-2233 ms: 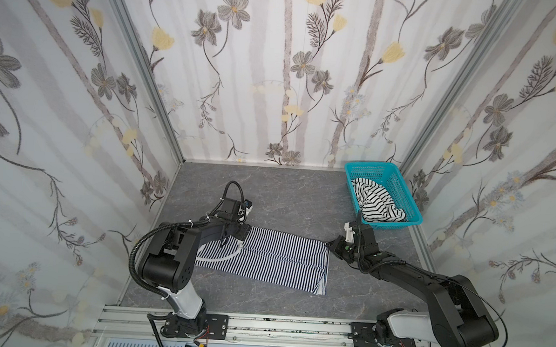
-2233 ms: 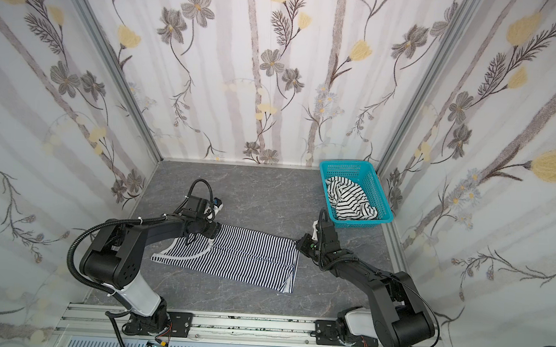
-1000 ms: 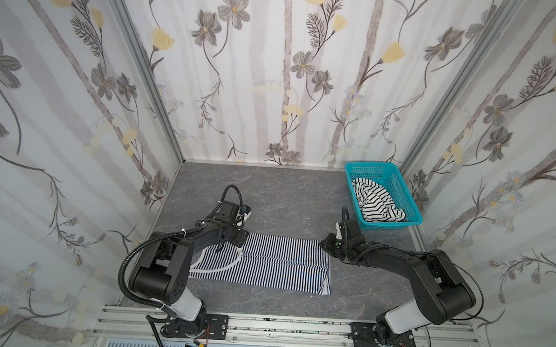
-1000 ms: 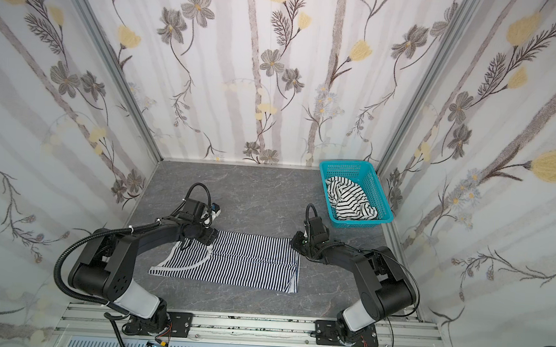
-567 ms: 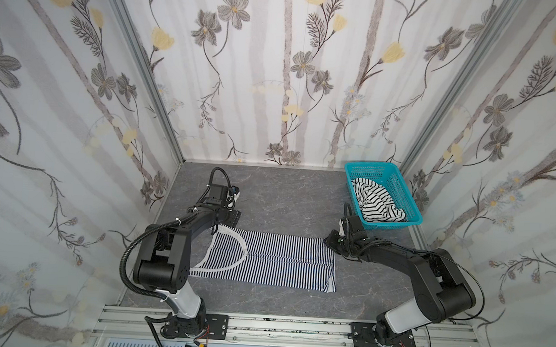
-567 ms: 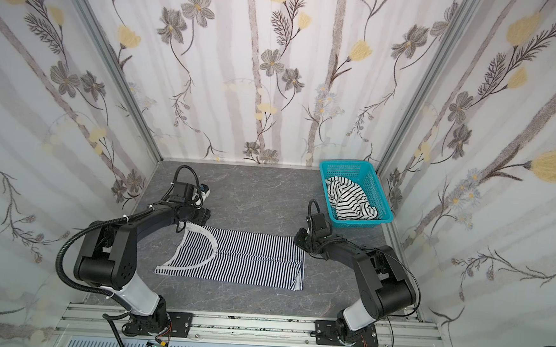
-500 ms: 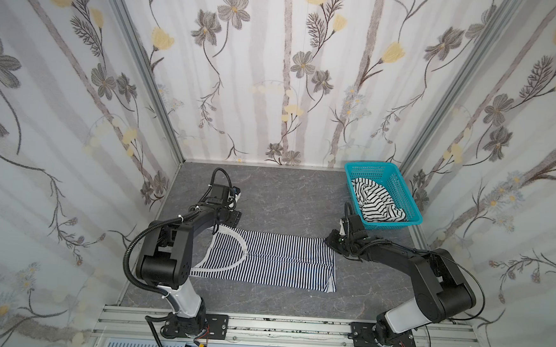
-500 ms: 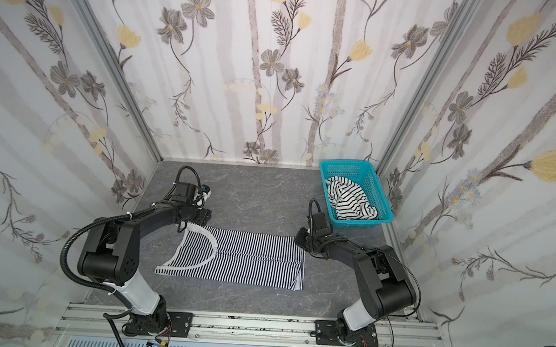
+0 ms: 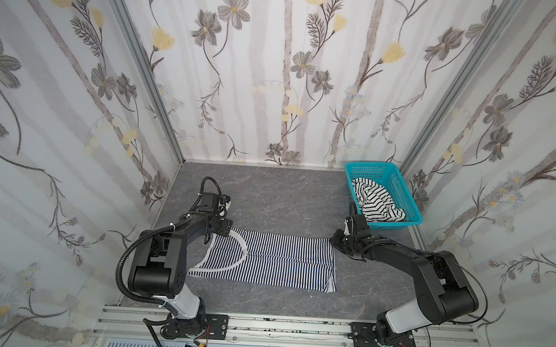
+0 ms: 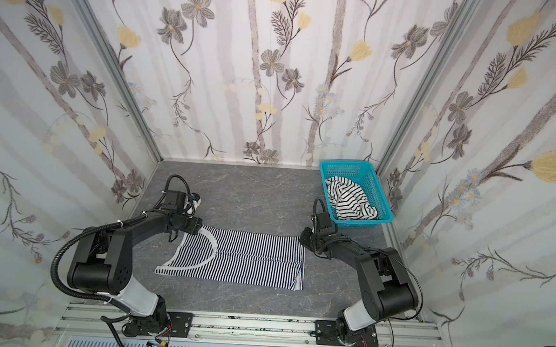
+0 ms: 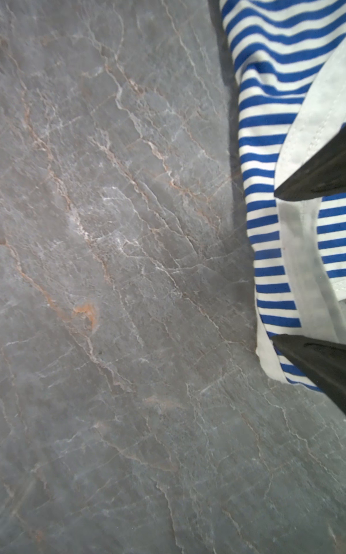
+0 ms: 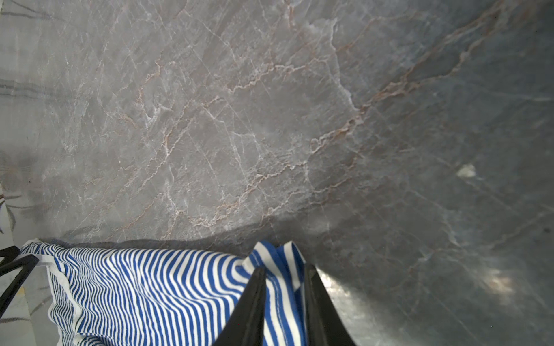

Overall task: Fold and stack tank tops
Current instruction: Smooth out the tank top at the center of the table, then rotate the tank top at the center of the table.

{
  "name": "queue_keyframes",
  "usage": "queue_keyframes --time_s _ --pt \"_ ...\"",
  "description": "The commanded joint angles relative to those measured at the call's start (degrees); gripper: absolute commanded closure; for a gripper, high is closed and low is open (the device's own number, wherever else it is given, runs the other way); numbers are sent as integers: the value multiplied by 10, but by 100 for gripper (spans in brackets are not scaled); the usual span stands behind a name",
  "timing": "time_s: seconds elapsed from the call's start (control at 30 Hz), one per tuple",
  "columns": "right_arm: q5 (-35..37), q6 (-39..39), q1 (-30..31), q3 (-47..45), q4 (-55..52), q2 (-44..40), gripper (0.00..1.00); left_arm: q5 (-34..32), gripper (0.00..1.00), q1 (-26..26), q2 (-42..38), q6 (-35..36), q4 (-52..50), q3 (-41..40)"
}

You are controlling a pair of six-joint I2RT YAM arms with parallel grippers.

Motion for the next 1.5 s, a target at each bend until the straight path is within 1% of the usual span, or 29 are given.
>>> queue_keyframes --time_s 0.0,0.13,0.27,0.3,0.47,0.6,0.7,0.8,0.9,1.03,1.13,1.23,1.33,1.47 --pt "-2 -6 -1 0 9 -3 75 8 28 7 16 4 3 -1" --pt "-2 -6 -2 -4 2 -26 74 -4 28 19 41 5 3 8" --pt "-4 -6 -1 -5 -9 -53 74 1 28 22 49 10 3 12" --pt "-7 -5 0 -5 -9 -75 74 2 28 23 53 11 3 14" --pt "-8 -1 28 6 -11 -103 71 4 28 22 105 20 1 57" --pt "-6 4 58 19 -8 -81 71 7 28 16 172 37 -10 130" --pt "-3 7 72 21 1 -61 71 0 28 1 224 64 -20 196" --pt "3 9 79 27 5 -30 71 -22 28 -24 275 88 -26 260" --pt "5 12 87 34 10 -15 71 -41 28 -50 318 105 -30 344" --pt "11 6 100 62 0 1 71 -71 28 -78 362 112 -33 438" --pt "21 -2 110 80 -21 7 71 -83 28 -90 359 99 -36 487" --pt "23 -10 114 93 -31 12 71 -62 26 -92 325 70 -47 495" --pt "23 -16 115 100 -35 22 71 -44 26 -100 275 53 -58 457" --pt "14 -40 122 117 -39 41 71 -39 26 -121 207 64 -65 354"
